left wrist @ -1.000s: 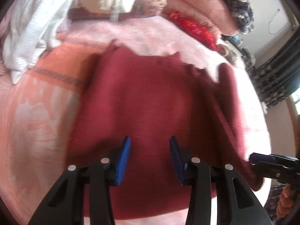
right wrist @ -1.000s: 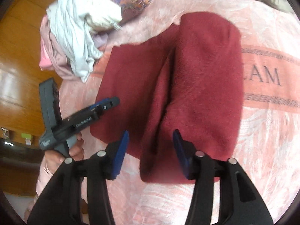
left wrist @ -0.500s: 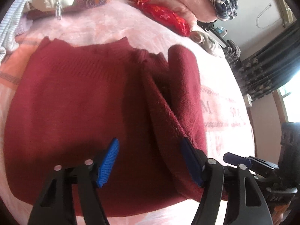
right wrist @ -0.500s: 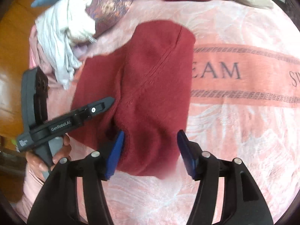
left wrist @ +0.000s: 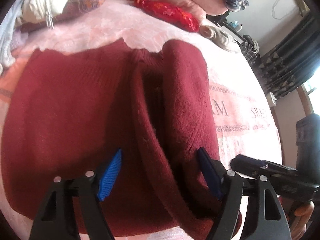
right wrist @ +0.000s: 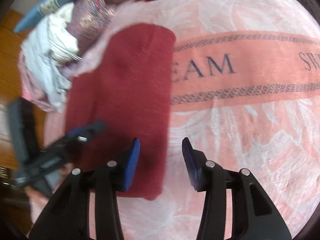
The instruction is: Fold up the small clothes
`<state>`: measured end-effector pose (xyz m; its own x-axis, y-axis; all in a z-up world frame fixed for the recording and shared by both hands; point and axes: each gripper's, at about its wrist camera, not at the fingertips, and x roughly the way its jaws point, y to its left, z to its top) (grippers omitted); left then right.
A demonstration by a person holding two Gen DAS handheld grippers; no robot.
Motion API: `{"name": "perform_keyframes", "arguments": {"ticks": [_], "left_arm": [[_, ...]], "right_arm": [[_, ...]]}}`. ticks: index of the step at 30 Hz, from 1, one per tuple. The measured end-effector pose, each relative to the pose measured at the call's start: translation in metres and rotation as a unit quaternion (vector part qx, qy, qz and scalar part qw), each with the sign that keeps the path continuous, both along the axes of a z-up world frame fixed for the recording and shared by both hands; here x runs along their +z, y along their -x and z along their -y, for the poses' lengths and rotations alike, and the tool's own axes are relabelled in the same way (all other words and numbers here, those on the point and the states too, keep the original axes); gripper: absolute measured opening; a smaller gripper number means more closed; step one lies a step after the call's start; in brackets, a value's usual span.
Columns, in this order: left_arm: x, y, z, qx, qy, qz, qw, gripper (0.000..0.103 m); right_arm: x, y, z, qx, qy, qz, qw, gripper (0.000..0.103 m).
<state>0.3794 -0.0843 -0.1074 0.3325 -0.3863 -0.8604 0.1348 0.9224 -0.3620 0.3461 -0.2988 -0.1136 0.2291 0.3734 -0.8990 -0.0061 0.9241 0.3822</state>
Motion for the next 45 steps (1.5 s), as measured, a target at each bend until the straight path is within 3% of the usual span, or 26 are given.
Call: {"name": "perform_keyframes", "arguments": {"ticks": [5,8,15,17,19,20,22,25,29,33,36,39,41,45], "left_arm": [[0.014,0.001,-0.001,0.020,-0.035,0.029,0.9988,0.079],[0.023,0.001,-0.003,0.033,-0.036,0.055,0.9973,0.079],[-0.006,-0.020,0.014,-0.003,-0.010,-0.008,0.9999,0.079],[-0.015,-0.020,0.017,-0.007,-0.005,-0.015,0.9999,0.072],[-0.017,-0.018,0.018,-0.014,0.003,-0.011,0.9998,0.044],[-0.015,-0.016,0.019,-0.022,0.003,-0.002,0.9997,0.036],[-0.011,-0.010,0.018,-0.025,-0.006,0.010,0.9996,0.027],[-0.011,-0.001,0.010,-0.030,-0.001,0.015,0.9994,0.020],[-0.010,0.009,-0.019,-0.017,0.033,0.011,0.9993,0.017],[0.010,0.019,-0.051,-0.006,0.064,0.024,0.9977,0.016],[0.021,0.026,-0.078,-0.001,0.055,0.048,0.9973,0.016],[-0.006,0.019,-0.105,0.018,0.038,0.021,0.9989,0.016],[-0.033,0.015,-0.118,0.028,0.061,-0.015,0.9976,0.017],[-0.031,0.018,-0.120,0.014,0.066,0.007,0.9977,0.018]], "right_arm": [[-0.003,0.003,0.005,-0.003,0.007,0.001,1.000,0.052],[-0.004,0.006,0.008,-0.004,0.011,0.002,1.000,0.054],[-0.010,0.008,0.013,0.001,0.011,-0.007,1.000,0.054],[-0.013,0.008,0.014,0.003,0.014,-0.008,1.000,0.054],[-0.016,0.006,0.014,0.003,0.016,-0.010,1.000,0.054],[-0.019,0.005,0.014,0.003,0.016,-0.012,1.000,0.053],[-0.024,0.003,0.012,0.000,0.015,-0.017,1.000,0.051],[-0.026,0.000,0.007,0.003,0.026,-0.016,1.000,0.050],[-0.022,-0.001,0.002,0.006,0.024,-0.006,1.000,0.050],[-0.017,-0.002,-0.012,0.020,0.007,0.001,1.000,0.050],[-0.019,-0.001,-0.028,0.039,-0.009,-0.002,0.999,0.050],[-0.029,0.001,-0.048,0.059,0.001,-0.015,0.998,0.050],[-0.035,0.002,-0.059,0.068,0.010,-0.023,0.997,0.050],[-0.034,0.003,-0.078,0.087,0.062,-0.010,0.994,0.050]]}}
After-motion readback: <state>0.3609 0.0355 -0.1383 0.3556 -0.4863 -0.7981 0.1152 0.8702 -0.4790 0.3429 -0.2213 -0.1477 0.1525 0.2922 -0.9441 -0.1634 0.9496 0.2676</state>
